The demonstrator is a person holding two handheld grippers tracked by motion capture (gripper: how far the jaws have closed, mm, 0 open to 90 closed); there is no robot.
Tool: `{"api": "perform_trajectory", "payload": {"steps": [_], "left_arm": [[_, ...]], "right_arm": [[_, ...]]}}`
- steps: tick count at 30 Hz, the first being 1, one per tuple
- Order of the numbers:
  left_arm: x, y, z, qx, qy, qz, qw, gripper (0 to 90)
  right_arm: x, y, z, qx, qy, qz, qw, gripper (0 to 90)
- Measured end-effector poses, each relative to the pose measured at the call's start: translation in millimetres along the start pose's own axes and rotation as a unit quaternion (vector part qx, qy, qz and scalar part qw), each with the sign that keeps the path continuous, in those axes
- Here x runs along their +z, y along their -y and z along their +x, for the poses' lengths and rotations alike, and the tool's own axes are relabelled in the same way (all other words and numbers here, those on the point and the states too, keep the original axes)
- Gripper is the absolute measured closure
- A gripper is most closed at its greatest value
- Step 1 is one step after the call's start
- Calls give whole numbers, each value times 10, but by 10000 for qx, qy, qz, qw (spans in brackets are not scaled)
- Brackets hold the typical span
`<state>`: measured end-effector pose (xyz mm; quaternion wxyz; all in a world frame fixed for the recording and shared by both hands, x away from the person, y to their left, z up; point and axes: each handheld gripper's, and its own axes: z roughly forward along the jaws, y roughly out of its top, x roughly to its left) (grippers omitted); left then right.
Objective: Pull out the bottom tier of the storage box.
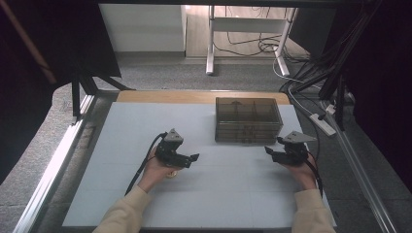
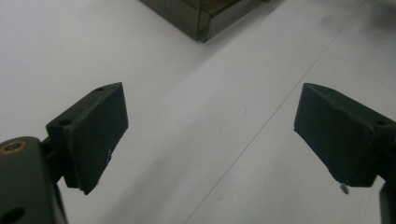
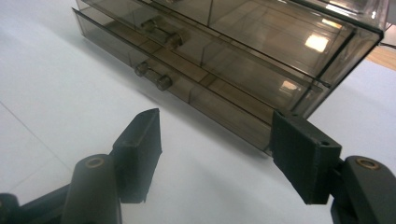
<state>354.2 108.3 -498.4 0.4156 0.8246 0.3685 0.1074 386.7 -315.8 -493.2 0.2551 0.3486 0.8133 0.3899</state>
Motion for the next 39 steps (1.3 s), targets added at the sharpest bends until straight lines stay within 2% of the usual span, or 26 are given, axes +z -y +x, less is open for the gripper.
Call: {"api": "perform_trajectory", "payload": {"steps": [8, 19, 24, 31, 39], "left_arm": [[86, -76, 13, 6, 33, -4, 10000, 101], [240, -101, -38, 83, 93, 135, 9998, 102], [254, -105, -47, 97, 102, 153, 9998, 102], [244, -97, -41, 104, 98, 182, 9997, 100], [251, -90, -21, 84, 96, 189, 9997, 100]], "right_arm": [[8, 19, -61, 45, 86, 50, 9999, 342], [51, 62, -166, 59, 95, 185, 9998, 345], [98, 66, -182, 27, 103, 276, 9996, 351], [153, 78, -217, 119, 139, 353, 9992, 361], [202, 82, -240, 120, 114, 349, 9993, 395]]}}
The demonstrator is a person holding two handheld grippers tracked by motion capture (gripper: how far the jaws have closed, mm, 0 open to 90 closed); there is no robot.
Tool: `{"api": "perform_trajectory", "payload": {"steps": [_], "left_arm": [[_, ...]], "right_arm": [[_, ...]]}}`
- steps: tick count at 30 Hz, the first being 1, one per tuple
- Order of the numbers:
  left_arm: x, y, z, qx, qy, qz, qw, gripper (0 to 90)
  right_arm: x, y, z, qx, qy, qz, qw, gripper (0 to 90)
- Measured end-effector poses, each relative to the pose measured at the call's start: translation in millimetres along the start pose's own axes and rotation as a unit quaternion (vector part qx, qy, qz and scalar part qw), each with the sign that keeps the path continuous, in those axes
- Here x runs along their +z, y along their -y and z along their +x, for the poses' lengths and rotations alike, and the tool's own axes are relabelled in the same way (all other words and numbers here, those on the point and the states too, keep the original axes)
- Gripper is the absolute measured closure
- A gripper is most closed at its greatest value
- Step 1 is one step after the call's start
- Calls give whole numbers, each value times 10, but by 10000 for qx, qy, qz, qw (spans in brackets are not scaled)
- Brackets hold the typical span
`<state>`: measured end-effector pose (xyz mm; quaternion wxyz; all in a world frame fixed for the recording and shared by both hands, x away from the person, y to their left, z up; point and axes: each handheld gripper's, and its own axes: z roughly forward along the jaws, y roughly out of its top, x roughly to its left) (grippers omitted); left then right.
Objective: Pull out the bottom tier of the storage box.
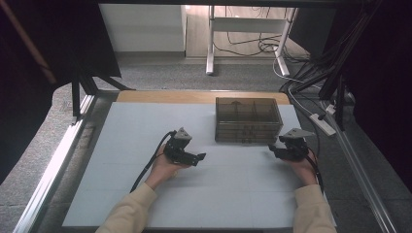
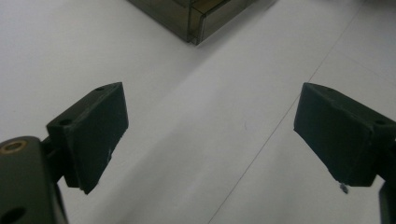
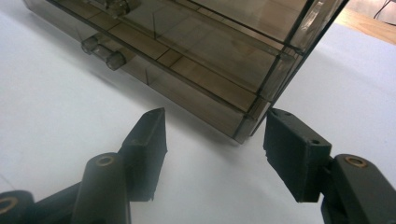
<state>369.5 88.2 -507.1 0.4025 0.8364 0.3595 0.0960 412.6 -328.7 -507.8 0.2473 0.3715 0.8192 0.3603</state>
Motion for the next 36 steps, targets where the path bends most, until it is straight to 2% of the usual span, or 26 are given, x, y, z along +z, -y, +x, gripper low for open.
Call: {"api": "perform_trajectory", "payload": {"steps": [10, 20, 26, 30, 33, 36], "left_arm": [[5, 0, -2, -9, 36, -15, 10000, 101], [19, 7, -32, 76, 81, 12, 9999, 102], [28, 4, -38, 102, 91, -11, 9999, 110], [101, 3, -49, 115, 137, 26, 9998, 118], [152, -33, -57, 141, 121, 82, 9998, 121], [172, -75, -67, 146, 107, 24, 9998, 130]], "right_arm": [[55, -5, -17, -29, 8, 82, 10000, 441], [71, 7, -14, -83, 150, 134, 9998, 589], [67, 10, -21, -43, 153, 131, 9998, 598], [70, 12, -24, 0, 138, 108, 9998, 602], [70, 12, -27, -1, 130, 103, 9999, 604], [68, 15, -32, 5, 115, 100, 9999, 607]]}}
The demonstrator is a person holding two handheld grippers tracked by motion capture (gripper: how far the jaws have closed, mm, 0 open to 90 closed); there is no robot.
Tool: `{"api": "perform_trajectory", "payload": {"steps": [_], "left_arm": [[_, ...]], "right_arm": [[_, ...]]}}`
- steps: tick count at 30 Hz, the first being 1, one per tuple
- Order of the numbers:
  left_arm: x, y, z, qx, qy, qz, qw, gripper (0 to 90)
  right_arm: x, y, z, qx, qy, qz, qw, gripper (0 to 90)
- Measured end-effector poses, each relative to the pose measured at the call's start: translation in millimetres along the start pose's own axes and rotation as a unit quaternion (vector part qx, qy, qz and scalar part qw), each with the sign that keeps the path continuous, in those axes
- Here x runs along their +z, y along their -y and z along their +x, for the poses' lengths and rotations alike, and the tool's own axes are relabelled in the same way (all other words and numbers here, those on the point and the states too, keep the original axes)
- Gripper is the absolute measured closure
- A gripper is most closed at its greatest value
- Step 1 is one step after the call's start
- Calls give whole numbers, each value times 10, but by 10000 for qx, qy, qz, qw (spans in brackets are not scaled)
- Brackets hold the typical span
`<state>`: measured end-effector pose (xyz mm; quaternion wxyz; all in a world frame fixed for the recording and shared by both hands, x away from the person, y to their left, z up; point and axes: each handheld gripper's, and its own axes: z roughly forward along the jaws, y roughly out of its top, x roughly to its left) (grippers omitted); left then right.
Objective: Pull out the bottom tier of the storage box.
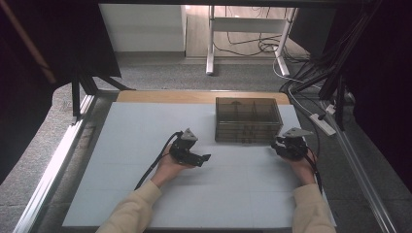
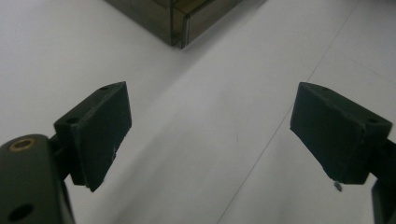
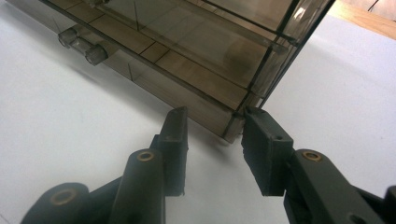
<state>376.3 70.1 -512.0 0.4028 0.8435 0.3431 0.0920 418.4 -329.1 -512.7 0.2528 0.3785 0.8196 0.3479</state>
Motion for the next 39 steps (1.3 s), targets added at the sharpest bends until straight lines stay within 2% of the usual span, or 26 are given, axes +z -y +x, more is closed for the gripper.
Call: {"api": "perform_trajectory", "payload": {"steps": [6, 14, 18, 25, 29, 33, 39], "left_arm": [[66, -74, -14, 61, -39, 22, 10000, 151], [186, -173, 2, -11, -15, 75, 10000, 173], [251, -217, 2, 7, -70, 116, 9999, 196], [368, -257, 27, -47, -164, 191, 9997, 312], [405, -279, 8, 43, -247, 219, 9994, 389], [423, -298, -1, 43, -291, 189, 9994, 464], [493, -315, 16, 50, -329, 280, 9991, 538]], "right_arm": [[-2, 1, 3, -10, 4, 8, 10000, 607], [-1, 3, 2, 2, -10, 2, 10000, 607], [-2, 3, 3, 6, -9, 2, 10000, 607], [-4, 6, -2, 22, 8, -1, 10000, 627], [-4, 7, -2, 40, 31, -4, 10000, 642], [-5, 8, -2, 30, 46, -3, 10000, 654], [-6, 9, -4, 25, 53, -1, 10000, 663]]}}
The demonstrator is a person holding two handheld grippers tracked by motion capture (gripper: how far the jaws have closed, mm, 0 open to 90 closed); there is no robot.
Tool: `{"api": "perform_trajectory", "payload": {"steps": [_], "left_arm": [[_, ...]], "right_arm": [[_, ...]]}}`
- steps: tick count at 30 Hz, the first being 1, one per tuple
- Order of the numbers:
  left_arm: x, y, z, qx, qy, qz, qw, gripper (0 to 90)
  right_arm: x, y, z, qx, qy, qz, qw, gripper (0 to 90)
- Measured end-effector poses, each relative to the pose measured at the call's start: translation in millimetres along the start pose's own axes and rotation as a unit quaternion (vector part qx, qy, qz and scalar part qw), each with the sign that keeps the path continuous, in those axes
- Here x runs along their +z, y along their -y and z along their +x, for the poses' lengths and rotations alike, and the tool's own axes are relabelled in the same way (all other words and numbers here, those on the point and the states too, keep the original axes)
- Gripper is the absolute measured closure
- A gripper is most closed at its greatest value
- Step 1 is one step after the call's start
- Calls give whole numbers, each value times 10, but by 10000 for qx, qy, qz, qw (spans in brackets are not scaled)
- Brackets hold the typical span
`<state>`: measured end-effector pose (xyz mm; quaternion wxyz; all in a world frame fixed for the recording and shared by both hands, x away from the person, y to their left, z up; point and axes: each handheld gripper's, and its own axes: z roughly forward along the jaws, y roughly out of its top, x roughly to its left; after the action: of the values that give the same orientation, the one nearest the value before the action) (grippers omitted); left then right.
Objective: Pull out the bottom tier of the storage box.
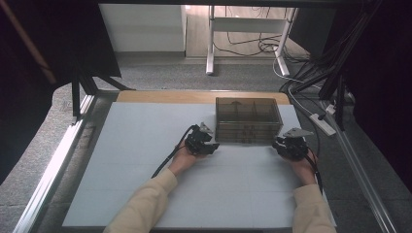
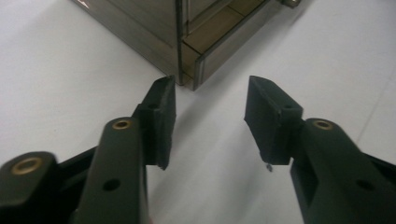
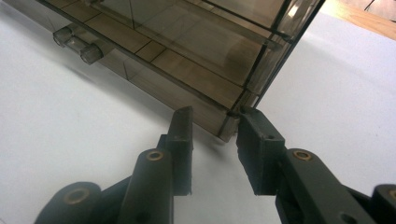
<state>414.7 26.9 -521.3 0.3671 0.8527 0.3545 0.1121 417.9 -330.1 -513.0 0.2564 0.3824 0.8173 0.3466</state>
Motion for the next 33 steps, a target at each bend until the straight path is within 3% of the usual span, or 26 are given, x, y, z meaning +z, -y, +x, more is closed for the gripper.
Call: {"api": "perform_trajectory", "payload": {"steps": [18, 25, 33], "left_arm": [[118, -72, 28, -43, 67, 87, 9999, 709], [118, -78, 27, -53, -20, 108, 9999, 793], [114, -80, 9, 2, -72, 143, 9999, 805]], "right_arm": [[-2, 8, -8, 15, 3, -19, 10000, 684], [-6, 8, -7, 3, 75, -8, 10000, 731], [-16, 10, -9, 10, 95, 7, 10000, 754]]}}
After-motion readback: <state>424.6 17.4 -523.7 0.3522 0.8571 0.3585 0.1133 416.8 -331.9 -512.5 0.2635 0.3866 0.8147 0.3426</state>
